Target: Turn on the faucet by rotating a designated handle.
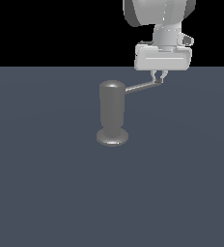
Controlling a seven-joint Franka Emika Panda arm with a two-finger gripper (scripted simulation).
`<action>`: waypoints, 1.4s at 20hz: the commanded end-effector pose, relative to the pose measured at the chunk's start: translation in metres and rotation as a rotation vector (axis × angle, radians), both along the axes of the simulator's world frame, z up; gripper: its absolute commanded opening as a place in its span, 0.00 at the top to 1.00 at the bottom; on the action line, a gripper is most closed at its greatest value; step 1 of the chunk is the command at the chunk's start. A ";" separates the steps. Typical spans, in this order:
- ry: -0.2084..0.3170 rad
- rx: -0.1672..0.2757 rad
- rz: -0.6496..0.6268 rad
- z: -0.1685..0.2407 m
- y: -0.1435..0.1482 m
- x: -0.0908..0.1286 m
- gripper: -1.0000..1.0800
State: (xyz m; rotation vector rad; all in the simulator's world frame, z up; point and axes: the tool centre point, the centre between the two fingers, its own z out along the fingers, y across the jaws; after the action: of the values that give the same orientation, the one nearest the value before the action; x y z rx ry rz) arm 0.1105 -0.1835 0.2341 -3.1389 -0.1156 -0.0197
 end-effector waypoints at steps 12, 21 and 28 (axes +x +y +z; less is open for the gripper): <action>0.007 0.000 -0.002 -0.009 0.007 0.032 1.00; 0.009 0.000 -0.006 -0.011 0.009 0.049 1.00; 0.011 0.000 -0.009 -0.012 0.010 0.061 1.00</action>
State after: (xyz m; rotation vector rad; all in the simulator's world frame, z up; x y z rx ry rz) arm 0.1690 -0.1735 0.2224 -3.1393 -0.1030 -0.0027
